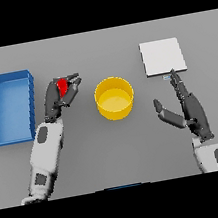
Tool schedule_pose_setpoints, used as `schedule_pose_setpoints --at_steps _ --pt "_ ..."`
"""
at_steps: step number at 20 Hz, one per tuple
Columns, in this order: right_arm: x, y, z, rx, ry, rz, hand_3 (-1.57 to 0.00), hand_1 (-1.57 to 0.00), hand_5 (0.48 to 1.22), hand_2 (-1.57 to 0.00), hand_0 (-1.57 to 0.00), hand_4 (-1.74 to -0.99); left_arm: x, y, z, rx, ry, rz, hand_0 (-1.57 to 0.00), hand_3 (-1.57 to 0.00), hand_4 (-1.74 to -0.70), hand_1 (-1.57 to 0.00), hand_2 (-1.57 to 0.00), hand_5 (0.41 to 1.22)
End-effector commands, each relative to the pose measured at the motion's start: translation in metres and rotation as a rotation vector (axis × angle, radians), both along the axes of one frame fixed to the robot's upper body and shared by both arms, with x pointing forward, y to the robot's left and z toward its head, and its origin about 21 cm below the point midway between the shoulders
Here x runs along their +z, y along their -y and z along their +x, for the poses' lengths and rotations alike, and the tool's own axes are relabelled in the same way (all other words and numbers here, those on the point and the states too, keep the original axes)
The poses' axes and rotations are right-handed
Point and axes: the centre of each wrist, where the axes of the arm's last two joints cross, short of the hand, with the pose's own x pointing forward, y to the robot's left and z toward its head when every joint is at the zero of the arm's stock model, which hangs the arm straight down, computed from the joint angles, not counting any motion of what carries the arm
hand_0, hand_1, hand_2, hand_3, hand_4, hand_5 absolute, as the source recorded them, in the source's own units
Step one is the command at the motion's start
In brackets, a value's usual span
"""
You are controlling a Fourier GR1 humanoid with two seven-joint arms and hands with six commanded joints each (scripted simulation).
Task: Pick up the red beaker and tilt it to pour out 1 green nut into yellow bowl. Pick up the yellow bowl and place it on the metallic measuring scale.
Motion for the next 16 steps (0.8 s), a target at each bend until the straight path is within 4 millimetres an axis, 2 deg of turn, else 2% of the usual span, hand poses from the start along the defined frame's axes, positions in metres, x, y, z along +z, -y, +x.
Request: schedule_pose_setpoints --at_steps 1,5,9,11,13,16 --pt "-0.001 -0.001 -0.001 0.009 0.012 -0.013 0.0 0.0 0.682 0.0 0.0 -1.296 0.001 0.0 0.0 0.003 0.008 -0.007 -1.42 -1.43 -1.59 -1.42 -1.43 1.123" --pt "-0.001 -0.004 -0.002 0.011 0.019 -0.04 0.0 0.0 0.671 0.0 0.0 -1.263 0.014 0.003 0.002 -0.002 0.051 -0.014 -1.51 -1.51 -1.68 -1.51 -1.51 1.103" --pt "-0.001 -0.002 -0.002 0.001 0.035 -0.048 0.0 0.0 0.672 0.0 0.0 -1.25 0.044 0.005 0.009 -0.006 0.126 0.04 -1.55 -1.55 -1.72 -1.55 -1.55 1.097" --pt "-0.004 -0.008 -0.001 0.008 0.028 -0.055 0.0 0.0 0.679 0.0 0.0 -1.249 0.061 0.008 0.008 -0.055 0.153 0.138 -1.55 -1.56 -1.72 -1.56 -1.56 1.107" --pt "0.0 -0.007 -0.002 -0.001 0.041 -0.083 0.0 0.0 0.688 0.0 0.0 -1.245 0.074 0.01 0.008 -0.141 0.16 0.309 -1.56 -1.56 -1.73 -1.56 -1.56 1.119" --pt "-0.001 -0.008 -0.004 0.001 0.032 -0.081 0.0 0.0 0.696 0.0 0.0 -1.243 0.082 0.007 0.008 -0.199 0.151 0.431 -1.56 -1.56 -1.73 -1.56 -1.56 1.117"
